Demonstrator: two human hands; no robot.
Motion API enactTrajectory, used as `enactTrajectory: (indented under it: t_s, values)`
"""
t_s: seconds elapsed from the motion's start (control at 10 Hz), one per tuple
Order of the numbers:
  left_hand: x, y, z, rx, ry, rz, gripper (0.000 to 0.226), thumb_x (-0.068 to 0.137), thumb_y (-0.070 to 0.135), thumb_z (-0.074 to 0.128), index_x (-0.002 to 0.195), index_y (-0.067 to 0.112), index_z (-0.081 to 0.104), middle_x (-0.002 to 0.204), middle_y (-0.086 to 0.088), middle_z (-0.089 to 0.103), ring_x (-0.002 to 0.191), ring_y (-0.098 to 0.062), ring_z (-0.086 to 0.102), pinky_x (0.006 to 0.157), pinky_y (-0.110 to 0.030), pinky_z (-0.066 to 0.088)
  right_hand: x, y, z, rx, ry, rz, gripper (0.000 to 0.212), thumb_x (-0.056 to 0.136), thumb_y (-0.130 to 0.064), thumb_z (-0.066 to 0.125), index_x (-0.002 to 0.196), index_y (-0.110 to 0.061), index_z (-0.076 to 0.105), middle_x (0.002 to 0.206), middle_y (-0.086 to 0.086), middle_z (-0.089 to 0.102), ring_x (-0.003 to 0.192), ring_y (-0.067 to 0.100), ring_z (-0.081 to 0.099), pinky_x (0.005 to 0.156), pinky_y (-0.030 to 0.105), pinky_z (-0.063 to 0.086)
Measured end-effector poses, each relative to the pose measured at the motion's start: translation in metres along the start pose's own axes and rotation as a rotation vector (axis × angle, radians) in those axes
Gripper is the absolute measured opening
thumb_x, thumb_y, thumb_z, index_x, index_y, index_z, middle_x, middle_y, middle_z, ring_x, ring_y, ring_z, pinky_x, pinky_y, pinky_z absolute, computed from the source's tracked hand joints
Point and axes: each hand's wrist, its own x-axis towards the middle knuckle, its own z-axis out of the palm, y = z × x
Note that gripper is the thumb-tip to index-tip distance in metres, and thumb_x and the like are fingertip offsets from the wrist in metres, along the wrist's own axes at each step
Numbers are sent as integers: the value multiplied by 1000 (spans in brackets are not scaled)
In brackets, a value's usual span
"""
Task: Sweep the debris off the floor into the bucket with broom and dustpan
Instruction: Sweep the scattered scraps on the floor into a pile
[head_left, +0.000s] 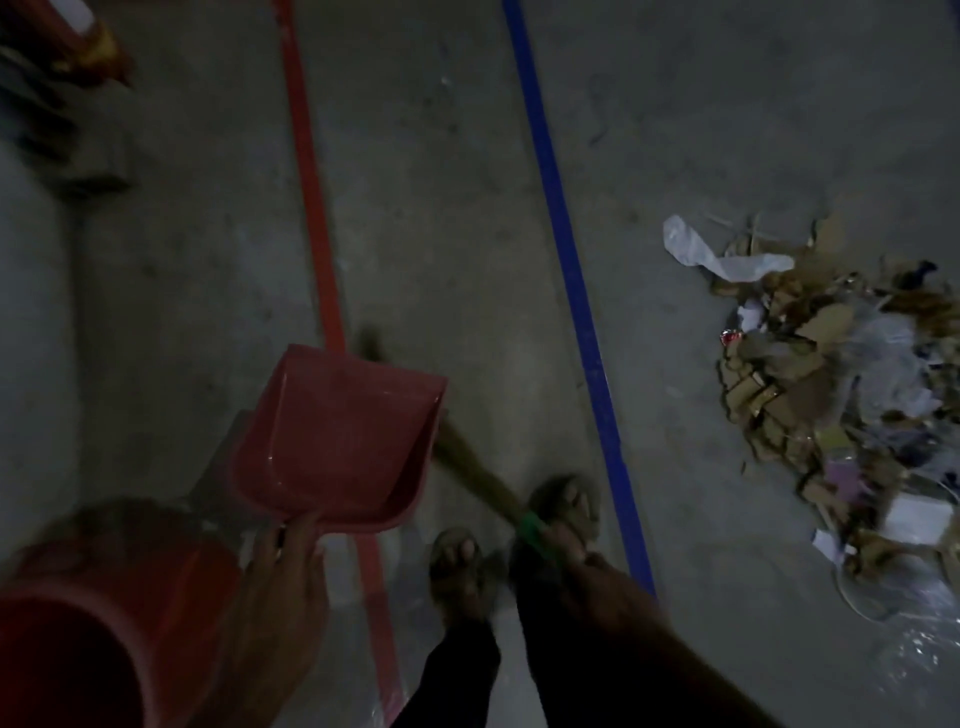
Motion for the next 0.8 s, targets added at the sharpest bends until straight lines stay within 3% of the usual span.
enactTrajectory:
  t_s: [0.1,0.2,0.3,0.4,0.5,0.6,0.7,0.8]
  values:
    - [30,-9,16,87,60,111,41,88,25,47,125,14,64,99,-23,66,79,-43,64,79,-50,45,116,20,55,-38,70,6,43,93,-74,19,130,-63,36,99,-13,63,71,7,63,59,24,53]
    - [43,5,30,21,-29,131,44,89,28,45,128,12,59,88,-26,61,62,-40,58,58,-47,47,128,-5,14,180,142,49,37,97,-53,37,134,-58,38,109,-8,60,79,11,63,65,31,58]
    - [67,31,32,34,-57,135,44,90,26,46,129,10,58,89,-24,56,61,-38,56,51,-43,45,133,-2,-55,408,138,153,44,104,-34,38,148,-36,33,108,5,60,90,19,64,67,26,51]
    - [81,72,33,-43,-74,134,47,88,29,43,131,14,57,96,-19,54,64,-39,59,52,-43,48,128,67,-90,405,239,388,61,102,-37,38,156,-35,10,98,13,63,82,30,64,69,38,53]
    - [94,122,28,-126,-85,124,48,86,30,43,130,16,58,100,-18,59,65,-40,63,53,-42,51,119,136,-133,570,318,643,54,101,-35,43,151,-31,23,87,11,65,72,26,67,66,44,61]
    - [116,170,23,-144,-98,198,46,87,29,42,126,13,60,98,-20,61,67,-40,65,52,-39,52,108,205,-181,569,431,721,57,101,-29,46,154,-28,22,84,15,63,69,30,65,61,42,56]
    - [135,207,23,-168,-42,271,42,88,29,45,127,20,58,105,-16,60,79,-40,68,58,-44,57,98,258,-212,528,554,778,58,101,-27,46,154,-20,25,107,27,63,86,43,64,74,48,55]
    - [160,239,18,-179,-57,329,42,90,32,43,127,19,58,108,-16,59,84,-41,67,62,-47,58,75,272,-232,590,675,810,59,102,-29,44,156,-22,21,97,26,65,77,41,64,67,47,55]
